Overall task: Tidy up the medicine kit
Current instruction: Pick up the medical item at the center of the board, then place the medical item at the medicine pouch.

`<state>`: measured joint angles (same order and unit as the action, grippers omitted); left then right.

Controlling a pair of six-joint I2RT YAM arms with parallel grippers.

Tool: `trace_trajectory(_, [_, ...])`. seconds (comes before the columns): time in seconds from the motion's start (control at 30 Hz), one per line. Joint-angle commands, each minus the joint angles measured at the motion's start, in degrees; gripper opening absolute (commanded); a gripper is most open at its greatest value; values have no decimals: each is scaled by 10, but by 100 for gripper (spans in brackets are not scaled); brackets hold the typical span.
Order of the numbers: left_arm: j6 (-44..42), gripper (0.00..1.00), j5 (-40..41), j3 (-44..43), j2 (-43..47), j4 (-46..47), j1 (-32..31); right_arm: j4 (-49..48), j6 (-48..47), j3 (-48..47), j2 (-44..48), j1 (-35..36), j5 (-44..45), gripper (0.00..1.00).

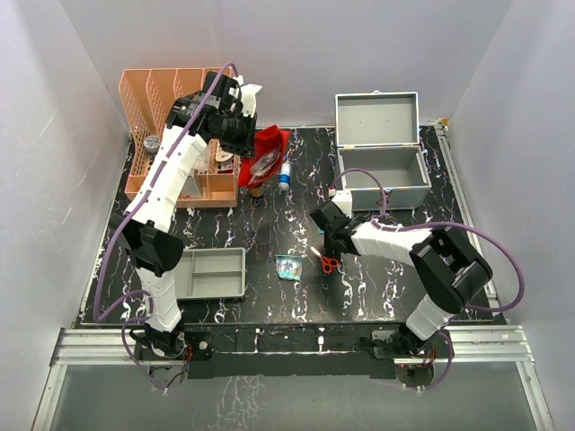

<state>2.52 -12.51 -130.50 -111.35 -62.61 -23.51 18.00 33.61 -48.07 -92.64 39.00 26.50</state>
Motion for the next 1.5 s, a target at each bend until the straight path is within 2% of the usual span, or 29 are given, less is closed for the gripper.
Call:
trace_trajectory(0.0, [-2, 0, -8, -11, 3, 1, -3, 57, 11, -10, -4, 1, -21, 16])
trace_trajectory(0.23, [-2, 0, -8, -13, 2, 0, -3, 104, 18, -19, -11, 1, -70, 7])
trace_trajectory(0.33, [-1, 0, -8, -13, 3, 1, -3, 129, 20, -29, -17, 4, -91, 0])
trace_trajectory(0.5, [0, 0, -8, -8, 4, 2, -3, 177, 22, -65, -4, 26, -92, 0])
trace_trajectory(0.77, [-2, 0, 7, -13, -1, 5, -3, 270, 41, -259, 70, 36, -62, 0])
trace_trajectory(0.93, [0, 0, 14, -18, -3, 11, -3, 289, 51, -376, 71, 36, -73, 0])
trace_trajectory(1.1, [0, 0, 14, -20, -3, 14, -3, 193, 71, -422, 67, 25, -161, 0])
trace_trajectory(1.33, [-2, 0, 15, -20, 0, 12, -3, 44, 147, -422, 42, -3, -303, 0])
trace_trajectory(1.47, [-3, 0, 15, -18, 1, 15, -3, -37, 224, -389, 49, -44, -376, 0])
